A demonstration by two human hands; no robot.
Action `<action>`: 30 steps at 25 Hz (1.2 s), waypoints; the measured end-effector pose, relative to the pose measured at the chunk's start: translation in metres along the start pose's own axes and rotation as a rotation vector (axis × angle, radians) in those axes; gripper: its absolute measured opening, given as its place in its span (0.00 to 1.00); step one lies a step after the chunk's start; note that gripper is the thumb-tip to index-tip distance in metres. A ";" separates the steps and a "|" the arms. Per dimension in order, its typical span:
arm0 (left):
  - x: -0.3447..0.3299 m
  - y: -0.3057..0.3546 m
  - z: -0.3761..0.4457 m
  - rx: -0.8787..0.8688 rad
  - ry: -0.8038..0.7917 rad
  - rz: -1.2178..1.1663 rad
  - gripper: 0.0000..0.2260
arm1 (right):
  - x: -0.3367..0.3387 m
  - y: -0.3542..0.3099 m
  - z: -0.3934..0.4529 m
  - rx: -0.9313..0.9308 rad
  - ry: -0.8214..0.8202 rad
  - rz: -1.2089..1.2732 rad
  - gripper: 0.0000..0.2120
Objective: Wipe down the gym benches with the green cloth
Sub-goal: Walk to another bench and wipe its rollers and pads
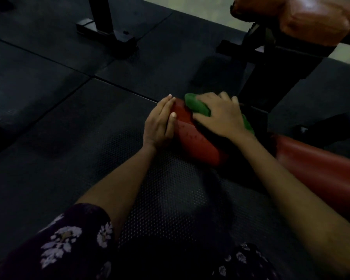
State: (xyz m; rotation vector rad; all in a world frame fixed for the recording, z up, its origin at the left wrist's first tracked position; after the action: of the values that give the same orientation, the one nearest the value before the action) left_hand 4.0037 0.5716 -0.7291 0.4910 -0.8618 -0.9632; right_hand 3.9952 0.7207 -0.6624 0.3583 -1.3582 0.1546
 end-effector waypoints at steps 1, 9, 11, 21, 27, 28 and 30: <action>0.000 -0.001 -0.002 0.032 0.012 -0.040 0.23 | 0.006 0.001 -0.021 0.107 0.067 0.025 0.28; 0.003 -0.012 -0.008 0.314 0.129 -0.260 0.23 | 0.003 -0.009 0.001 0.047 0.065 -0.092 0.28; 0.004 -0.013 -0.011 0.313 0.148 -0.250 0.23 | 0.004 -0.019 -0.020 0.282 0.138 -0.120 0.31; 0.008 -0.012 -0.014 0.332 0.188 -0.338 0.28 | 0.009 -0.038 0.016 0.271 0.113 -0.012 0.26; 0.009 -0.012 -0.014 0.334 0.188 -0.324 0.32 | -0.020 -0.007 0.080 -0.119 -0.348 0.331 0.17; 0.008 -0.011 -0.015 0.337 0.187 -0.319 0.30 | -0.016 -0.015 0.078 -0.060 -0.300 0.273 0.18; 0.008 -0.012 -0.014 0.322 0.185 -0.324 0.28 | 0.001 -0.035 0.054 0.155 -0.076 0.152 0.22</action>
State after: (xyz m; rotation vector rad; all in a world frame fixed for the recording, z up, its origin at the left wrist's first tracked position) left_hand 4.0116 0.5590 -0.7426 1.0044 -0.7854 -1.0571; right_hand 3.9567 0.6692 -0.6584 0.3932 -1.4533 0.3772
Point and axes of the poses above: each hand's wrist, its own z-axis towards the middle knuckle, its own x-axis out of the back of the hand, y = z × x, the point moved 6 cm from there along z, towards the middle knuckle, and after that the axes turned 12 degrees about -z, right-handed, at the moved point
